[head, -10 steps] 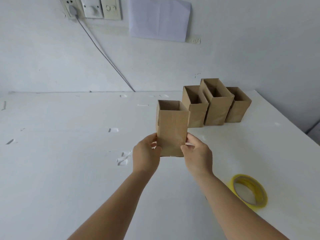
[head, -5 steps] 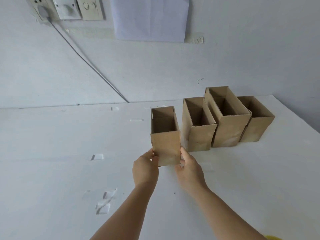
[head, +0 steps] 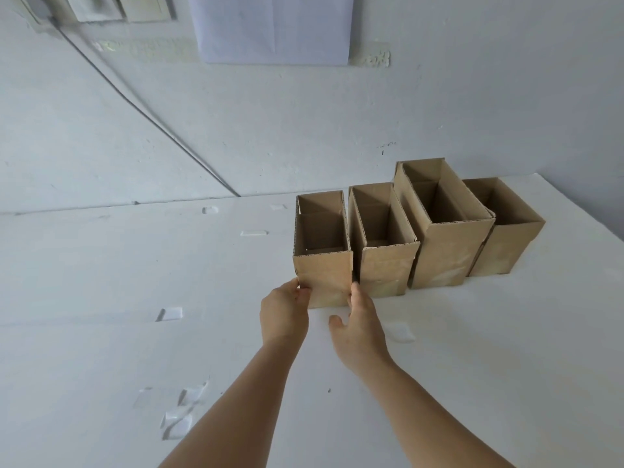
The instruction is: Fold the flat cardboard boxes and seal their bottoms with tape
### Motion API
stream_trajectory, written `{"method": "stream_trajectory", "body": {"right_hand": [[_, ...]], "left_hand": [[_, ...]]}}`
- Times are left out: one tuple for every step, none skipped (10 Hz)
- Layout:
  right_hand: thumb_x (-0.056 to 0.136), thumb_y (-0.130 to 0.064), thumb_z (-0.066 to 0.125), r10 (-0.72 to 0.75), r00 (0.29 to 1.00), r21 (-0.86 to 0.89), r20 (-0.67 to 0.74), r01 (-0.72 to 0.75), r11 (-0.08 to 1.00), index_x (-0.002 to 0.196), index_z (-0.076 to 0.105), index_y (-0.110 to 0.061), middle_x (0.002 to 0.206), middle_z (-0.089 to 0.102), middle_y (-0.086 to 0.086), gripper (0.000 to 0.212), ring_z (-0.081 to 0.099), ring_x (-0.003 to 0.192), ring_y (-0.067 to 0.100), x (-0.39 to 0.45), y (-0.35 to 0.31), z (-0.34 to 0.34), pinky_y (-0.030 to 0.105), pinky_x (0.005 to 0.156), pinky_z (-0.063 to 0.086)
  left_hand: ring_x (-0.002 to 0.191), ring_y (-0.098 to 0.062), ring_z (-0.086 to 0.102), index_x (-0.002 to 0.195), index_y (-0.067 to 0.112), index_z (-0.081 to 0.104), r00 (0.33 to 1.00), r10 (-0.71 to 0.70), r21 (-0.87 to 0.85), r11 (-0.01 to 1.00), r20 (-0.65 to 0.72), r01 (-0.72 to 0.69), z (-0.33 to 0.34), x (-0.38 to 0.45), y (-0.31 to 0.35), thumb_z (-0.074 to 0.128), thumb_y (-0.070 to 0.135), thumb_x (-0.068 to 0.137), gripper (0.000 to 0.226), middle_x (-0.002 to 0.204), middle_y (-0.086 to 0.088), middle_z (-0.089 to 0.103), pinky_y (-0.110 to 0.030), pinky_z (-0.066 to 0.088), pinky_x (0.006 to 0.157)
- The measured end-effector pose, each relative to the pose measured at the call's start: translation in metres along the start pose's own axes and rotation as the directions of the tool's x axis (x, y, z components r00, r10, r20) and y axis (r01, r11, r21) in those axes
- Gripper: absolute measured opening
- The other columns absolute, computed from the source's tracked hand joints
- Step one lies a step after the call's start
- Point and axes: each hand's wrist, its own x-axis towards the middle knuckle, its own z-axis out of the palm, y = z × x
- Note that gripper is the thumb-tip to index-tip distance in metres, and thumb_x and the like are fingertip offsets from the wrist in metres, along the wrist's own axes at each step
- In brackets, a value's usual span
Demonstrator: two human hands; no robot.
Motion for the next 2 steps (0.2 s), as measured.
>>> {"method": "stream_trajectory", "body": {"right_hand": [[0.097, -0.017, 0.048, -0.019, 0.999, -0.032, 0.033, 0.02, 0.999, 0.152, 0.009, -0.012, 0.159, 0.015, 0.001, 0.068, 0.018, 0.145, 0.015, -0.003, 0.0, -0.005, 0.021, 0.112, 0.019], [0.1, -0.02, 0.042, -0.036, 0.999, -0.08, 0.035, 0.039, 0.996, 0.152, 0.008, -0.014, 0.159, 0.013, 0.0, 0.063, 0.017, 0.145, 0.015, -0.01, -0.001, -0.013, 0.021, 0.111, 0.019]], "left_hand": [[0.084, -0.014, 0.057, 0.113, 0.019, 0.066, 0.997, -0.028, -0.028, 0.999, 0.065, 0.03, -0.002, -0.005, 0.0, 0.047, 0.018, 0.095, 0.026, 0.104, 0.002, 0.069, -0.025, 0.042, 0.069], [0.112, -0.019, 0.057, 0.134, 0.021, 0.052, 0.993, 0.037, 0.111, 0.993, 0.111, -0.05, -0.007, -0.016, -0.003, 0.045, 0.02, 0.098, 0.037, 0.125, -0.002, 0.062, -0.029, 0.046, 0.09]]}}
